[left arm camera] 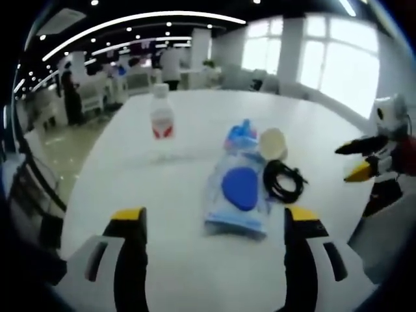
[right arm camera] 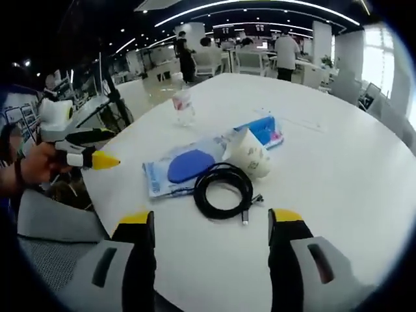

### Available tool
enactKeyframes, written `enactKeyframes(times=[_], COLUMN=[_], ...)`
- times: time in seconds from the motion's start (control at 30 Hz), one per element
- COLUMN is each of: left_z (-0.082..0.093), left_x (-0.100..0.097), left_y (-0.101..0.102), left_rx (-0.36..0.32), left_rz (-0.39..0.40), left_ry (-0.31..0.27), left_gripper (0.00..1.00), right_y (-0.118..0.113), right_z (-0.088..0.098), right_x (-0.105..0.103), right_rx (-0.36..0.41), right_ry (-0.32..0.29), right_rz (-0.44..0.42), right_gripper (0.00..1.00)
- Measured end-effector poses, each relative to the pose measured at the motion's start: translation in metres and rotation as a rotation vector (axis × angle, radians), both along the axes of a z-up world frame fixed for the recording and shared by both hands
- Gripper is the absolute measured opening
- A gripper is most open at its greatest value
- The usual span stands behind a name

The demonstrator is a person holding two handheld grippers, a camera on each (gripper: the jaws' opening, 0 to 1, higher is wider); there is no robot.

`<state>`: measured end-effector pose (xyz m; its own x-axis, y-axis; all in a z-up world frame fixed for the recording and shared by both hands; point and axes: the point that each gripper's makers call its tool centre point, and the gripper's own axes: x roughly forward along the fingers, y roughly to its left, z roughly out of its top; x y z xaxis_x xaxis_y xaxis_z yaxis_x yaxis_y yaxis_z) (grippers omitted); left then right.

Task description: Arrange the tabletop items into an orderly group along one side of the table until the central work area is clear of visible clutter.

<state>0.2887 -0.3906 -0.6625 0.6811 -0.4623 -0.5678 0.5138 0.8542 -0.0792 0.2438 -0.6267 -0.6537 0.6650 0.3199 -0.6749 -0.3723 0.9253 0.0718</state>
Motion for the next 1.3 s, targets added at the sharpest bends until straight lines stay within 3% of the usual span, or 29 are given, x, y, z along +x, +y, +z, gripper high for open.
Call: enactKeyframes(times=[0.27, 0.57, 0.9, 1.1, 1.3], left_z=[-0.003, -0.005, -0.006, -0.007, -0.008], left_x=[-0.001, -0.002, -0.002, -0.003, -0.003], left_y=[-0.002, 0.0, 0.0, 0.0, -0.003], left_rx=[0.009, 0.005, 0.005, 0.005, 0.005], left_rz=[-0.013, -0.007, -0.01, -0.011, -0.018], left_ry=[0.005, 0.014, 0.016, 0.021, 0.028], left_gripper=[0.83, 0.82, 0.82, 0.81, 0.81], right_y=[-0.009, -0.002, -0.017, -0.014, -0.007], right_z=[0.0, 0.0, 0.003, 0.002, -0.012], right_x=[0.044, 0.088, 0.139, 0.152, 0.158], right_rx=[0.007, -0.051, -0.111, -0.138, -0.171], right_ry=[0.015, 0.023, 0.022, 0.048, 0.1], right_rz=[-0.026, 0.029, 0.051, 0.071, 0.117], right_gripper=[0.71, 0.7, 0.7, 0.69, 0.67])
